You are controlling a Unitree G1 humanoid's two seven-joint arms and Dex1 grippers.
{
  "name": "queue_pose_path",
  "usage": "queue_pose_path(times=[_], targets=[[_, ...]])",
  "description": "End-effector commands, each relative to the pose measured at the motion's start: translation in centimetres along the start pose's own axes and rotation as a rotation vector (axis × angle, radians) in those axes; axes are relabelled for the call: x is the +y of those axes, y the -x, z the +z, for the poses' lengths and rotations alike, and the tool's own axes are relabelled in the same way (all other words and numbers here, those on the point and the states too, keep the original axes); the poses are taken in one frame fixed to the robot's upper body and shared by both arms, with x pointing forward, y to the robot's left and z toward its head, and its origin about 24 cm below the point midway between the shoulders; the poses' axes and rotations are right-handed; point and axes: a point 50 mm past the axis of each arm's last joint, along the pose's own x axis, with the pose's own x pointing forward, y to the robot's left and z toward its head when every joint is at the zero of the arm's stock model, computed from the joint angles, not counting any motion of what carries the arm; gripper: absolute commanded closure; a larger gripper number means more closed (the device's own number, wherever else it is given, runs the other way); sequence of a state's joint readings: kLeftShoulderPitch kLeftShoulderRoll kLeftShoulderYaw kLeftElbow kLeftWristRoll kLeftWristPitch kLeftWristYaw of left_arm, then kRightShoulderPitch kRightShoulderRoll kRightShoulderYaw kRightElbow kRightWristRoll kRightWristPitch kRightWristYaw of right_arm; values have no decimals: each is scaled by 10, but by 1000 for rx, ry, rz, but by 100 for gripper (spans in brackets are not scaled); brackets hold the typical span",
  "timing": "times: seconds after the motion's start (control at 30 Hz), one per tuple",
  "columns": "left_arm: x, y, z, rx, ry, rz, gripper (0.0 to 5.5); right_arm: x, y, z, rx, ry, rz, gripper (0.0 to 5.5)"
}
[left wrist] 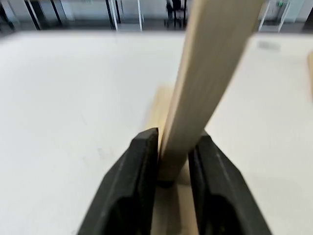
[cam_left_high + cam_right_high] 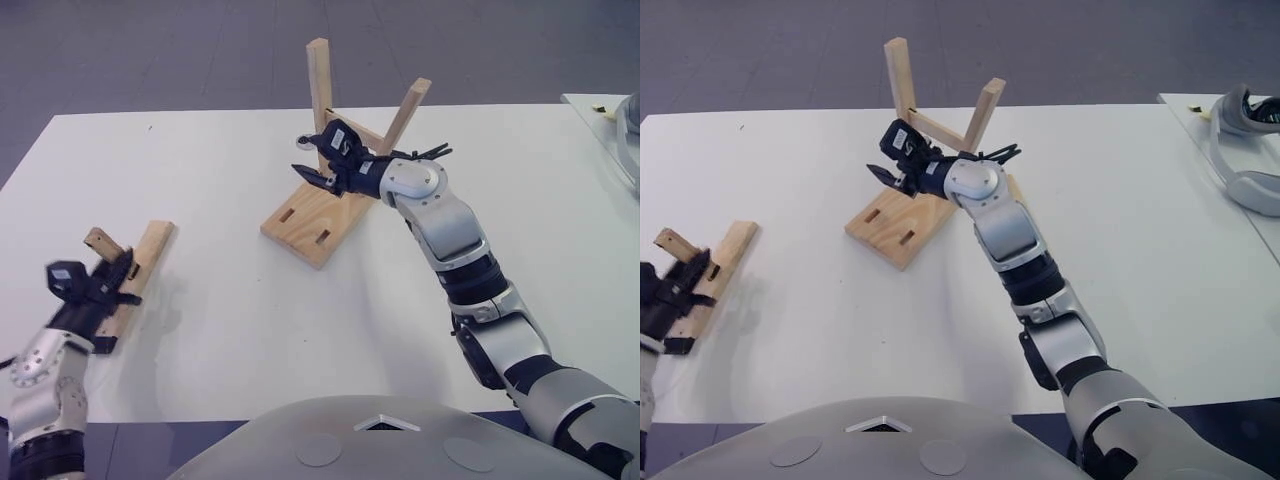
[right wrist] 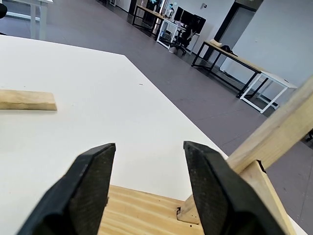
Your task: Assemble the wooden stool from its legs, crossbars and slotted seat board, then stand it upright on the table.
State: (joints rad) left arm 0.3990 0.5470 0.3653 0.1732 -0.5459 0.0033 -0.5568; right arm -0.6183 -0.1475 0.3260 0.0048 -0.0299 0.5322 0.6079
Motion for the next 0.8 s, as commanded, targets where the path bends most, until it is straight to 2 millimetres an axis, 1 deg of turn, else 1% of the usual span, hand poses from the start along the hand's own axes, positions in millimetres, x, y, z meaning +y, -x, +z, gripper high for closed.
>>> queue_pose_path(times=[0.03,0.2,0.23,0.27,0.37,0.5,0.53,0.63,0.73,0.8], targets=[[-4,12,-37,185,64,39,386,-3,-3,12,-25,10,0,290],[-3,14,-37,186,46,43,288,-2,-2,11,-21,8,5,290],[-3,14,-36,191,30,32,274,-2,-2,11,-20,7,4,290],[-3,14,-34,204,3,14,248,-1,-2,11,-19,6,4,290],[-1,13,-30,243,-76,-31,209,-1,-2,10,-18,2,2,290],[3,16,-32,380,-212,-75,143,1,-3,10,-20,-6,-5,290],[3,18,-35,423,-225,-78,138,2,-3,10,-20,-7,-8,290],[4,21,-42,515,-184,-84,188,2,-3,11,-22,-5,-19,290],[-4,27,-46,536,-49,-122,228,0,-3,11,-18,-18,-37,290],[-7,29,-47,550,21,-138,272,-1,-3,11,-16,-18,-49,290]])
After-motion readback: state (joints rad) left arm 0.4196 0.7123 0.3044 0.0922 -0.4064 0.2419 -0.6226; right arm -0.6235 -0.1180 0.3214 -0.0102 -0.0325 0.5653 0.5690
